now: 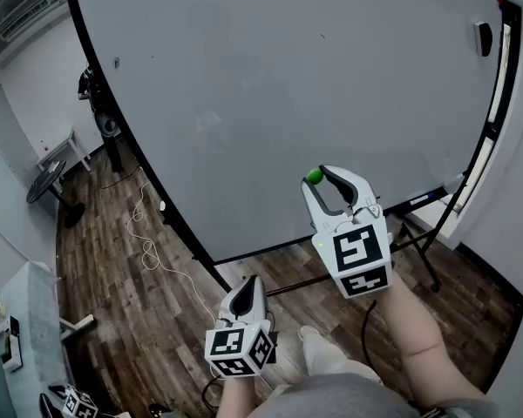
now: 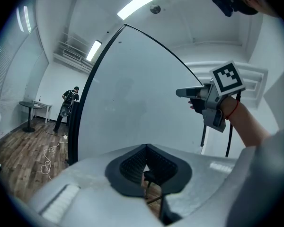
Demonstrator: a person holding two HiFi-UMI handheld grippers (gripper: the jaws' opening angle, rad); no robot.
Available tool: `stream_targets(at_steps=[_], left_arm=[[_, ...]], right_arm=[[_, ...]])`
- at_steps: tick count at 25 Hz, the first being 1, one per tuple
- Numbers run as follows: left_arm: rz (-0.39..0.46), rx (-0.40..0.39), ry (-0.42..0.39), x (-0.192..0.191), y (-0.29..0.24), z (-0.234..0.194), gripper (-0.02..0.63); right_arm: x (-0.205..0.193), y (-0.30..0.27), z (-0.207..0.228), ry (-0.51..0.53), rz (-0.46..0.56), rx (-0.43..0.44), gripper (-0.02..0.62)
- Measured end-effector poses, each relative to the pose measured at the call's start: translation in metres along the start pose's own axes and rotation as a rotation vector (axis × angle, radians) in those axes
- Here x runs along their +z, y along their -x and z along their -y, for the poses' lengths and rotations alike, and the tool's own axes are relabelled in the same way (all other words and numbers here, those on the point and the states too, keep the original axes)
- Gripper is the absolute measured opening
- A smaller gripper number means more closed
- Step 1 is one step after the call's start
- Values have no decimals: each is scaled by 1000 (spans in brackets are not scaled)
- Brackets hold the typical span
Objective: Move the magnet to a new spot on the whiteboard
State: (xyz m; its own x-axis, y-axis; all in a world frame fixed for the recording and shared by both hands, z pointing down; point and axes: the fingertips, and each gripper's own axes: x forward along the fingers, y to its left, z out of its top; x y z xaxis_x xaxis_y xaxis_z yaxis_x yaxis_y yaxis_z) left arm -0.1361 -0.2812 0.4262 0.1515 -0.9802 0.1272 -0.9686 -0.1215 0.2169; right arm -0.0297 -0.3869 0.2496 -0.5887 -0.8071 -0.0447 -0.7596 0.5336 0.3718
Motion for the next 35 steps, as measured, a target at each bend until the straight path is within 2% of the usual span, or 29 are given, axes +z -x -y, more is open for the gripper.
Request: stream_targets(at_steps=[11, 18, 26, 35], left_arm=[[-11, 33, -5, -4, 19, -11, 5], [-1, 78, 9, -6, 32, -23, 4], [9, 146, 43, 0, 44, -56, 5], [16, 190, 26, 7, 42, -101, 5]], right_arm=[[-10, 1, -19, -24, -19, 17, 121], [-6, -5, -40, 3, -19, 53, 121], [9, -38, -75, 21, -1, 120, 121], [29, -80, -110, 35, 49, 158, 123]])
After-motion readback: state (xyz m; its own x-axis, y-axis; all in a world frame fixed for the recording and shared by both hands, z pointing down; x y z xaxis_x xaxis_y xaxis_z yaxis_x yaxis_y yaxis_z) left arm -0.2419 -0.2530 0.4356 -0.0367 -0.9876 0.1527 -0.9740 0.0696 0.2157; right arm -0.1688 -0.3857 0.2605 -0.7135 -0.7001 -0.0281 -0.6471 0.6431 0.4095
